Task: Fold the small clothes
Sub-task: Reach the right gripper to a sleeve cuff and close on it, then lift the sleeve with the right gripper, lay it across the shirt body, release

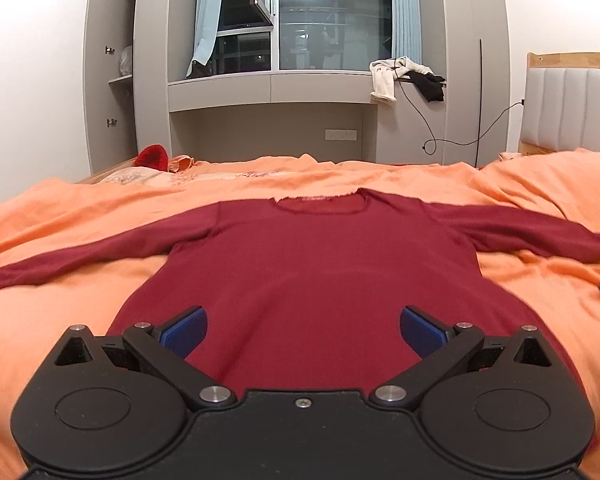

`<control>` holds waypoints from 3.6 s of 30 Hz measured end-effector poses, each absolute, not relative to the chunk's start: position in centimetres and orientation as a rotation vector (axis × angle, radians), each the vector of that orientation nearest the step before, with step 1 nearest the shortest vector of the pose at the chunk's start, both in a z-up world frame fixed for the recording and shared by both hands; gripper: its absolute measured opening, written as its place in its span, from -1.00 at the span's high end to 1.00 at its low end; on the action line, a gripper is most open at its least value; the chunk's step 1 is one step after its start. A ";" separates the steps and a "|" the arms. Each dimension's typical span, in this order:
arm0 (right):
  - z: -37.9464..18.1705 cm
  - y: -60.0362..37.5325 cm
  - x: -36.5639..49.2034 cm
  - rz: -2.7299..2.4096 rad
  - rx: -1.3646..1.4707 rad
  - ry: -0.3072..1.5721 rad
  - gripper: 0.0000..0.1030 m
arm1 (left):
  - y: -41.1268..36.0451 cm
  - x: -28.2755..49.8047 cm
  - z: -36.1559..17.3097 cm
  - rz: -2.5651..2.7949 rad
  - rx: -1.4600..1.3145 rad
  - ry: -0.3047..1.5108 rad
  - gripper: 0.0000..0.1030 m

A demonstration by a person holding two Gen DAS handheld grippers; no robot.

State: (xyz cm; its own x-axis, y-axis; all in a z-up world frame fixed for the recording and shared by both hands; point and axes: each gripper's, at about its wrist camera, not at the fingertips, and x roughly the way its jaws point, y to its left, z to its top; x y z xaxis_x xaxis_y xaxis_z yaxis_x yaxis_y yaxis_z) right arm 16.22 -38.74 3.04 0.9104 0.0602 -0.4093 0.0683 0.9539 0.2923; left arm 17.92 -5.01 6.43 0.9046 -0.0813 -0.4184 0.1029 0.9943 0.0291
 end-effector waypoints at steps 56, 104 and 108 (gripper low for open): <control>9.7 -40.2 32.3 -0.253 0.159 0.036 0.88 | -0.1 28.5 4.2 0.006 -0.121 0.508 -0.99; -0.5 -20.6 28.1 0.199 -0.767 0.218 -0.75 | 6.3 30.3 3.9 0.135 -0.286 0.611 -0.99; -0.8 -25.7 30.4 0.006 -0.656 0.274 -0.77 | 5.6 30.6 3.2 0.160 -0.218 0.642 -0.99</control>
State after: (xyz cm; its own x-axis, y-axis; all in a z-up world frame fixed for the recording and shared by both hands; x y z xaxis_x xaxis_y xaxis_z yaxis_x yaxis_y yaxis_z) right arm 30.37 -25.69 -0.83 0.9640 -0.0804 -0.2534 -0.0920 0.7935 -0.6015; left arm 30.57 5.58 3.23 0.7901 0.0800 -0.6077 -0.2141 0.9650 -0.1513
